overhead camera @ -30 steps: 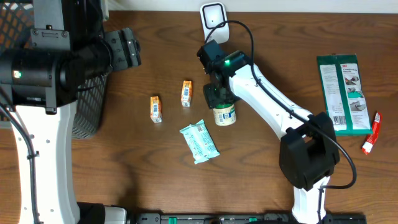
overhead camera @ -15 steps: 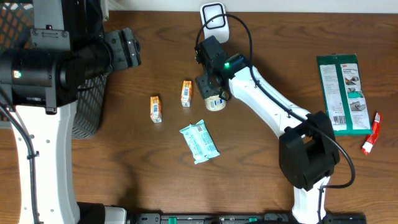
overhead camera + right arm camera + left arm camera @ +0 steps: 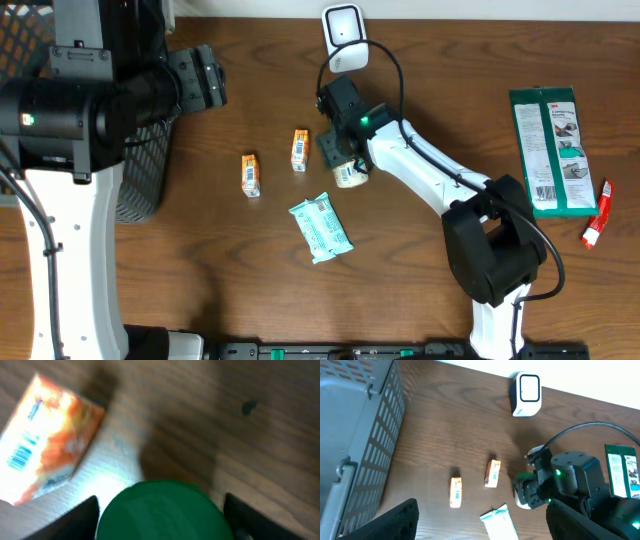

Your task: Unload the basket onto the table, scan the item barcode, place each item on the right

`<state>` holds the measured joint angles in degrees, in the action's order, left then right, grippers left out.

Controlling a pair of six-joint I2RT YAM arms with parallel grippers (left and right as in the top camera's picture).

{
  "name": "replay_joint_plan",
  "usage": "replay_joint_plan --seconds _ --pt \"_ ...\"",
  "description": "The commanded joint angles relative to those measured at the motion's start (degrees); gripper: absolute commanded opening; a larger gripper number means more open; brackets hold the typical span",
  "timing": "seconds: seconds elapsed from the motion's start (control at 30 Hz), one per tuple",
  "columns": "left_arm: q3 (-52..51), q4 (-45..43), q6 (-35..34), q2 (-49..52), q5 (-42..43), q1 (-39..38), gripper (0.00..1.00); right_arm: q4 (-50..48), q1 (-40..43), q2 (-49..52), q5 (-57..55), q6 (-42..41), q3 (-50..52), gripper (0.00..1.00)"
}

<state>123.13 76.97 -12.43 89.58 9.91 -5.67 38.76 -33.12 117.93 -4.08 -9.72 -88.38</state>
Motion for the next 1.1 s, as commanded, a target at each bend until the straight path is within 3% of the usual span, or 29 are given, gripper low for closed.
replay_joint_plan --seconds 0.0,0.23,0.27,0.37,0.53,0.8,0.93,1.07 --pt "0.50 0.17 -0.13 0.22 -0.55 0.31 0.82 0.92 0.46 -2.80 -0.28 0.59 0.63 0.79" --pt "0.50 0.17 -0.13 0.22 -0.55 0.31 0.82 2.64 0.42 -6.91 -0.28 0.57 0.63 0.70" --pt "0.50 0.17 -0.13 0.22 -0.55 0.31 0.82 3.08 0.42 -7.50 -0.28 0.52 0.63 0.72" --pt "0.50 0.17 -0.13 0.22 -0.55 0.31 0.82 3.76 0.59 -8.11 -0.24 -0.33 0.63 0.91" --pt "0.50 0.17 -0.13 0.22 -0.55 0.31 0.82 3.45 0.68 -6.82 -0.35 -4.50 1.14 0.93" --pt "0.50 0.17 -0.13 0.22 -0.55 0.31 0.82 0.33 -0.52 1.25 -0.33 -4.61 1.18 0.95" --pt "0.50 0.17 -0.13 0.22 -0.55 0.31 0.82 -0.20 -0.52 2.95 -0.37 -4.59 1.18 0.92" --pt "0.50 0.17 -0.13 0.22 -0.55 0.31 0.82 0.22 -0.52 2.01 0.11 -4.57 0.83 0.77"
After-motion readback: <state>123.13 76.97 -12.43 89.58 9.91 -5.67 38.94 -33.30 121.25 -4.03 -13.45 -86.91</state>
